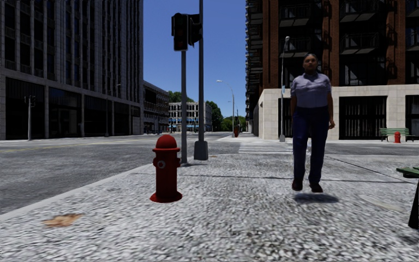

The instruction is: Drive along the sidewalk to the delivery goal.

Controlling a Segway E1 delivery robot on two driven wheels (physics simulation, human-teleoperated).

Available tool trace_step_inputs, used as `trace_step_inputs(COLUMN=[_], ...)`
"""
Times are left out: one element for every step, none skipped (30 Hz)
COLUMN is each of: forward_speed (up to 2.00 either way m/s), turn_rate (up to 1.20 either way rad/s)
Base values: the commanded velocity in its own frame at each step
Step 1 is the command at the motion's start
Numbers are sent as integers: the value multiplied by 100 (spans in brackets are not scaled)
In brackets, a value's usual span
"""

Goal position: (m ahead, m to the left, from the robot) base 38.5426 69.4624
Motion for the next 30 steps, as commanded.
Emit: trace_step_inputs(forward_speed=[200,200,200,200,200,200,200,200,200,200,200,200,200,200,200,200,200,200,200,200,200,200,200,200,200,200,200,200,200,200], turn_rate=[0,0,-17,-26,-26,-31,-33,-33,-33,-33,-33,-38,-45,-50,-52,-52,-52,-52,-52,-52,-52,-52,-52,-52,-52,-52,-52,-52,-52,-46])
